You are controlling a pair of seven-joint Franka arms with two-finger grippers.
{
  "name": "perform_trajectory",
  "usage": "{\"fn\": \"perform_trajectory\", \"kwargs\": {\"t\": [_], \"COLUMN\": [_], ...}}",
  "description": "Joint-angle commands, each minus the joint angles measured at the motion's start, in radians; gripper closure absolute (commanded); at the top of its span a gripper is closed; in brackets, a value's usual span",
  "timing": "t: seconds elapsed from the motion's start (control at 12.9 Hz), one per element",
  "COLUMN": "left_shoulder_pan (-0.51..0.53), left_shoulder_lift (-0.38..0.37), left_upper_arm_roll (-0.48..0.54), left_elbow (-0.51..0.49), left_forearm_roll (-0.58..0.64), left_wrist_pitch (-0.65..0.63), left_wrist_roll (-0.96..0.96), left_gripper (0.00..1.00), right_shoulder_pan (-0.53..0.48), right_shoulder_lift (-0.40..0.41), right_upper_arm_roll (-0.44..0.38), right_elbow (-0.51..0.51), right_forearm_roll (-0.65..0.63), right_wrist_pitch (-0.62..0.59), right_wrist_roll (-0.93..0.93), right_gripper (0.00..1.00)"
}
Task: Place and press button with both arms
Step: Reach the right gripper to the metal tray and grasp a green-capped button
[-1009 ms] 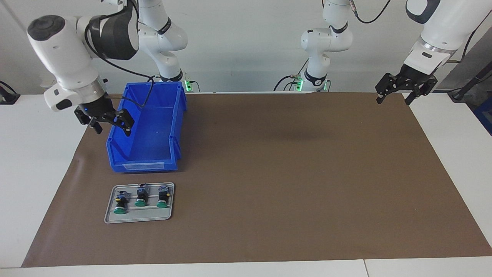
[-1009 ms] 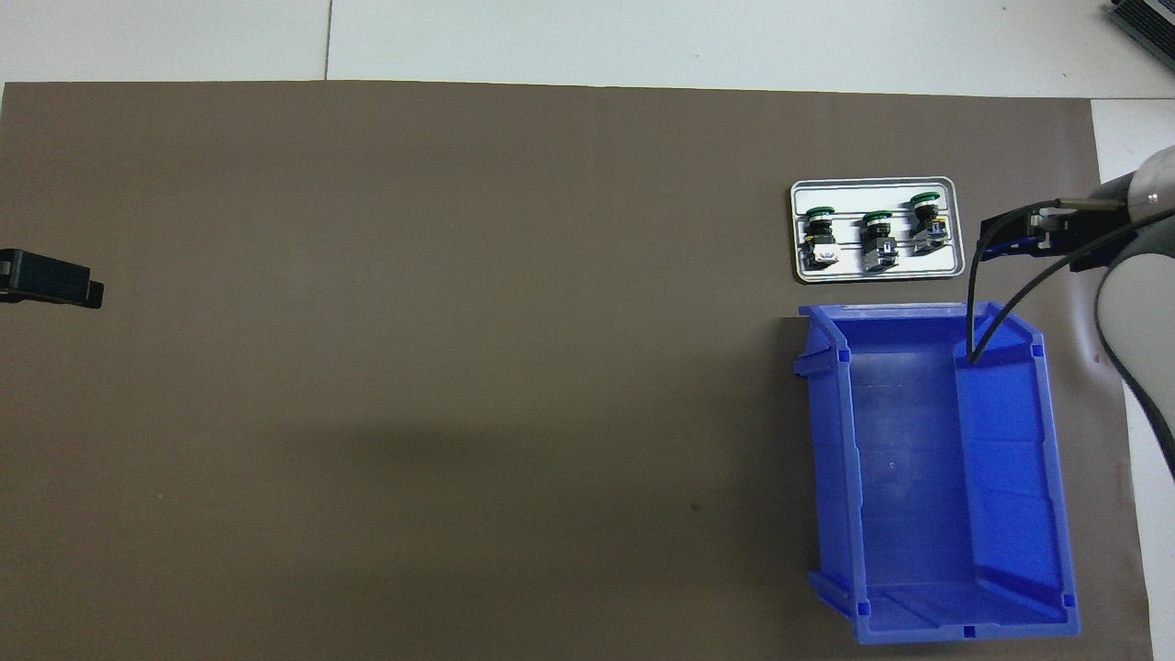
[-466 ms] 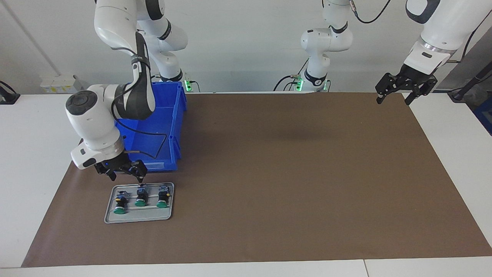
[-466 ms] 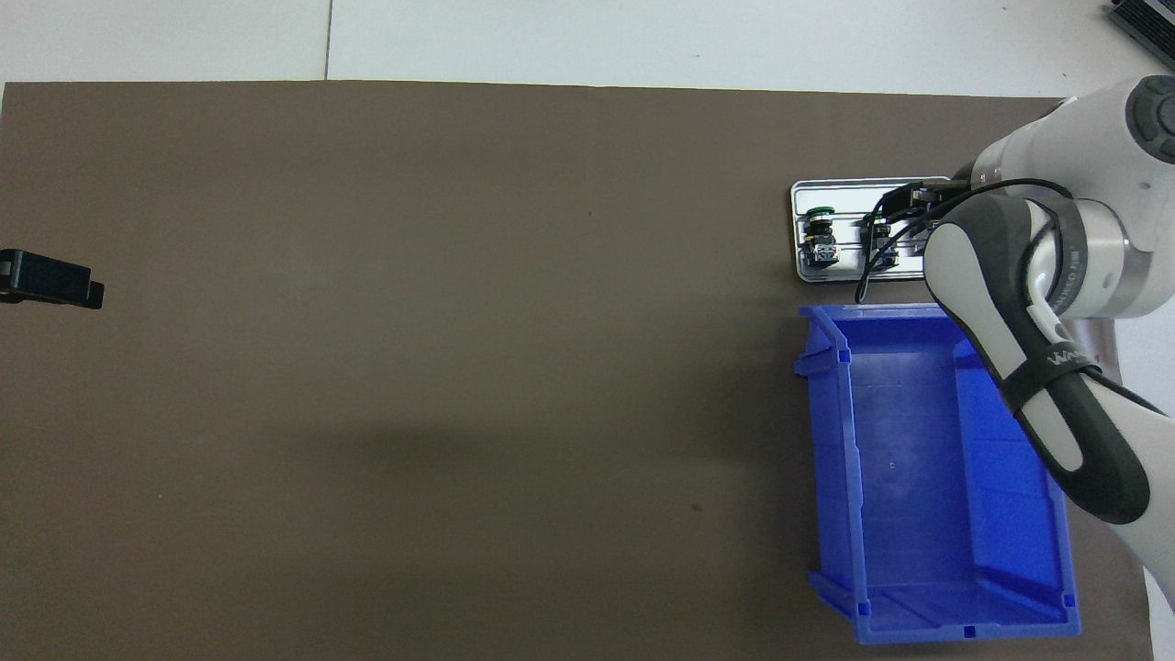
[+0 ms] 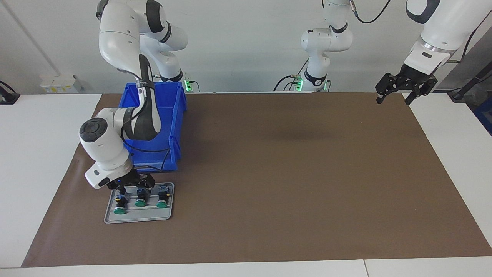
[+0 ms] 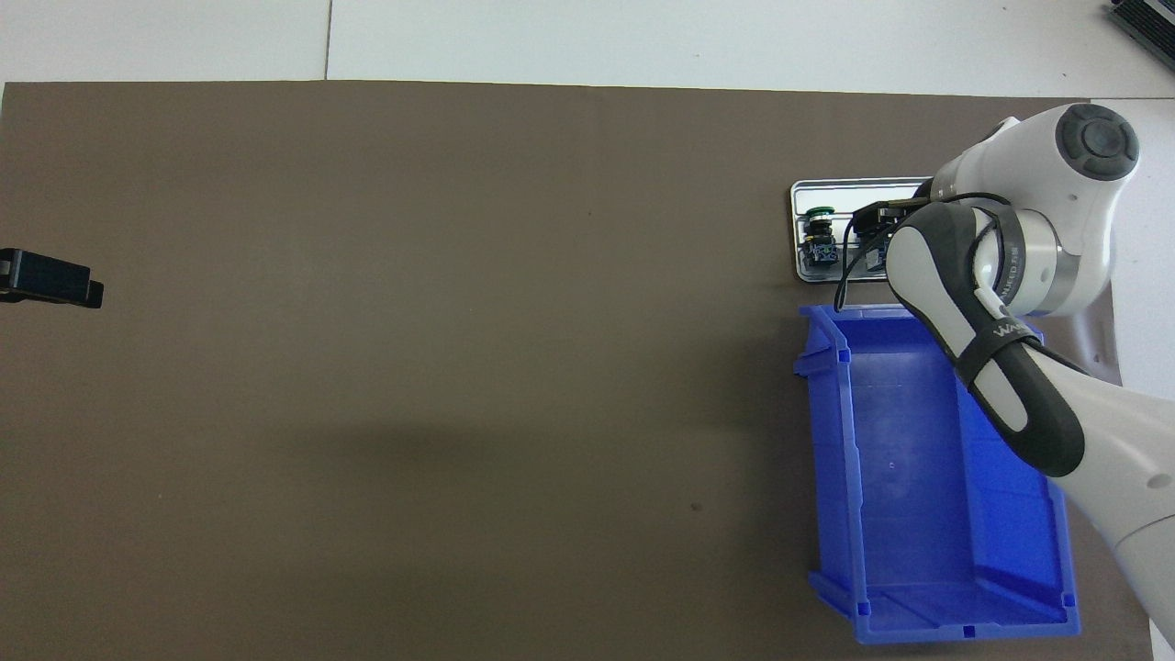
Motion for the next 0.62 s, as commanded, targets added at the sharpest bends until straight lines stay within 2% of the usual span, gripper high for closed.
{"fn": "perform_trajectory", "kwargs": {"t": [0.0, 0.23, 0.31, 0.39, 0.54], "left_shoulder_pan": [0.004, 0.004, 0.004, 0.004, 0.004], "left_shoulder_lift": [-0.031, -0.031, -0.031, -0.031, -0.031], "left_upper_arm_roll": [-0.004, -0.004, -0.004, -0.004, -0.004], "left_elbow": [-0.036, -0.036, -0.036, -0.036, -0.036], "left_forearm_roll": [0.017, 0.017, 0.017, 0.017, 0.017], "left_wrist_pitch": [0.013, 0.013, 0.013, 0.013, 0.013], "left_wrist_roll": [0.005, 0.005, 0.005, 0.005, 0.005], "left_gripper": [0.00, 0.00, 0.00, 0.00, 0.00], "right_shoulder_pan": [-0.002, -0.002, -0.003, -0.006, 0.000], "right_shoulder_lift": [0.007, 0.014, 0.016, 0.020, 0.025], "right_upper_arm_roll": [0.003, 0.003, 0.003, 0.003, 0.005], "right_elbow": [-0.031, -0.042, -0.043, -0.043, -0.043], "right_forearm_roll": [0.030, 0.032, 0.032, 0.032, 0.032], "right_wrist_pitch": [0.031, 0.065, 0.066, 0.066, 0.068], "right_wrist_roll": [-0.039, -0.041, -0.044, -0.047, -0.045], "right_gripper": [0.00, 0.01, 0.05, 0.14, 0.41]}}
